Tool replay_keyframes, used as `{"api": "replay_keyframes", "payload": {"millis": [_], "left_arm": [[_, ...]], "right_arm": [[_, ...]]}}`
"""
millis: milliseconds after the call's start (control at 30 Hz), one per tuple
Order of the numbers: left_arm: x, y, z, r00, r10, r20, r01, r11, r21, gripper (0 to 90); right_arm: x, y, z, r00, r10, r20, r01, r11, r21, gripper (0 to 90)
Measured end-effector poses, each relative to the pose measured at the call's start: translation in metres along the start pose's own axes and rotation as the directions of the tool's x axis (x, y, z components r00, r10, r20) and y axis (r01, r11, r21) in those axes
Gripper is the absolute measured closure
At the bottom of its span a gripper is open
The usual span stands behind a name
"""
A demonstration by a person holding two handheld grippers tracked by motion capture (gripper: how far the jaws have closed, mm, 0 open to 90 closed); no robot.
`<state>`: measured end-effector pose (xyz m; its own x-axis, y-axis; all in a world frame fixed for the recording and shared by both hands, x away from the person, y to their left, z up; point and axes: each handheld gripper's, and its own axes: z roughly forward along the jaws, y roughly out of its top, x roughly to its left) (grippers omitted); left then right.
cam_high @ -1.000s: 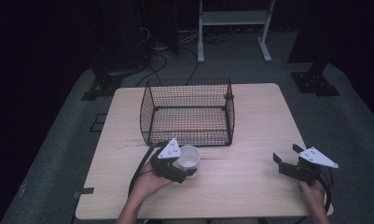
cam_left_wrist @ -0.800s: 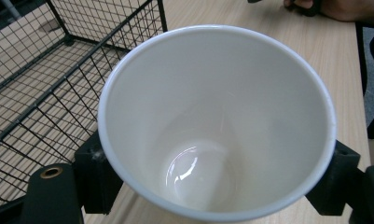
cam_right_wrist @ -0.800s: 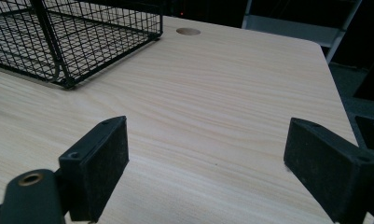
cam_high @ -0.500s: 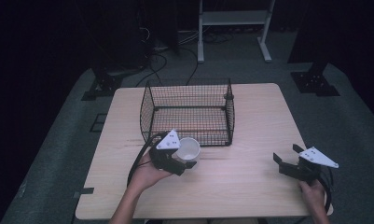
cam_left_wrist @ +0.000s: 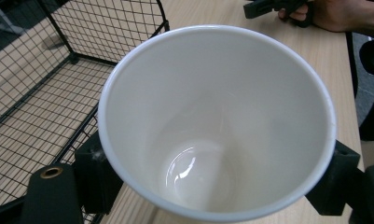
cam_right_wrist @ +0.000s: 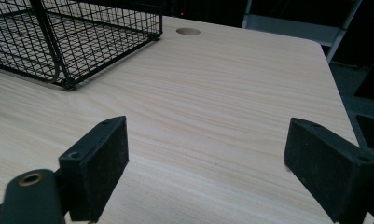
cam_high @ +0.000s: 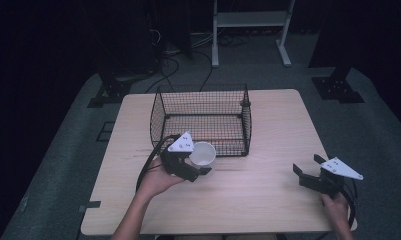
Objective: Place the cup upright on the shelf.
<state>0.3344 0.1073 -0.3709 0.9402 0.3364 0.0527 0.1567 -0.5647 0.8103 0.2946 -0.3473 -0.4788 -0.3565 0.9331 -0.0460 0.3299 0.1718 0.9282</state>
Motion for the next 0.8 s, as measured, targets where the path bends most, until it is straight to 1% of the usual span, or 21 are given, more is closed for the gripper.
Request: {"api": "replay_keyframes", "payload": {"millis": [33,200,367,533,767,800], "left_arm": [[0.002,0.002,0.000,0.9999,0.010,-0.005,-0.010,0.9999,0.011,20.6],[0.005,0.007,-0.001,1.0000,0.007,-0.003,-0.007,0.9999,0.009,20.6],[0.011,0.013,-0.004,0.9999,0.013,-0.003,-0.013,0.9998,0.017,20.7],[0.016,0.020,-0.009,0.9999,0.013,-0.002,-0.013,0.9997,0.021,20.7],[0.020,0.027,-0.015,0.9999,0.016,-0.002,-0.016,0.9997,0.018,20.7],[0.021,0.029,-0.016,0.9998,0.022,0.000,-0.022,0.9995,0.021,20.7]], "right_arm": [[0.000,0.000,0.000,1.0000,0.000,0.000,0.000,1.0000,0.000,13.0],[0.000,0.000,0.000,1.0000,0.002,0.000,-0.002,1.0000,0.000,13.0],[0.000,0.000,0.000,1.0000,0.002,-0.001,-0.002,1.0000,0.000,13.1],[0.000,0.000,0.000,1.0000,-0.001,-0.001,0.001,1.0000,-0.003,13.1],[0.000,0.000,0.000,1.0000,0.004,-0.002,-0.004,1.0000,-0.002,13.1],[0.000,0.000,0.000,1.0000,0.005,-0.003,-0.005,1.0000,-0.002,13.1]]}}
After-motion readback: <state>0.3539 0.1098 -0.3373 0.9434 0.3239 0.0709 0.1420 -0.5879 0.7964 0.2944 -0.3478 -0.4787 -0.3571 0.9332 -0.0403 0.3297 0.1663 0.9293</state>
